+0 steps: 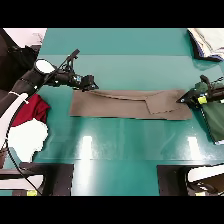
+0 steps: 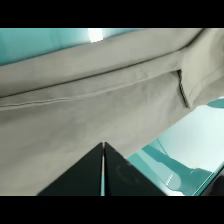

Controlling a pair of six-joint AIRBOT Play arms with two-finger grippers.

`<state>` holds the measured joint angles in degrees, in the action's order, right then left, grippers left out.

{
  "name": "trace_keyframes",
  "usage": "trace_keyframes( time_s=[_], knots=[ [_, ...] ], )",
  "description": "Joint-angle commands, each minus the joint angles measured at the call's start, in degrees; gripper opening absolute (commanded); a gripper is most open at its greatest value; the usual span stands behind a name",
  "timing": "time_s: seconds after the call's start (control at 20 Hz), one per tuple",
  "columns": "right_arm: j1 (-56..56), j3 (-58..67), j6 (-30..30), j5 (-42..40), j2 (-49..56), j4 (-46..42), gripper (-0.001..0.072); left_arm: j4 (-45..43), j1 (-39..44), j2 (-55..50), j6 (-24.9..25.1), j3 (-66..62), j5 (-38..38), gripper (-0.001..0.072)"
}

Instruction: Fold the shirts.

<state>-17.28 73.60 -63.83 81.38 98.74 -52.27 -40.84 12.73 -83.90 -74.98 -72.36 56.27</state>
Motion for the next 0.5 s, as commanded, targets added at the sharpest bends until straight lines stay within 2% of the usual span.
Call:
trace_keyframes(
  time_s=[0.0,0.05,0.3,0.45],
  knots=[
    [3.1,0.0,1.6,0.3,0.0,0.3,0.0206,-0.7,2.4,0.0,-0.7,-0.1,-1.8,0.0024],
    [3.6,0.0,2.6,0.5,-0.7,0.3,0.0025,-1.7,3.7,-0.1,-2.0,-0.1,-3.5,0.0024],
    [6.5,0.3,3.8,2.4,-10.2,0.3,0.0014,-2.6,9.9,-6.4,-3.0,-2.5,-5.8,0.0024],
    [10.5,5.4,-2.5,5.7,-15.9,0.3,0.0013,-2.6,13.3,-13.6,-3.1,-7.8,-5.7,0.0024]
  ],
)
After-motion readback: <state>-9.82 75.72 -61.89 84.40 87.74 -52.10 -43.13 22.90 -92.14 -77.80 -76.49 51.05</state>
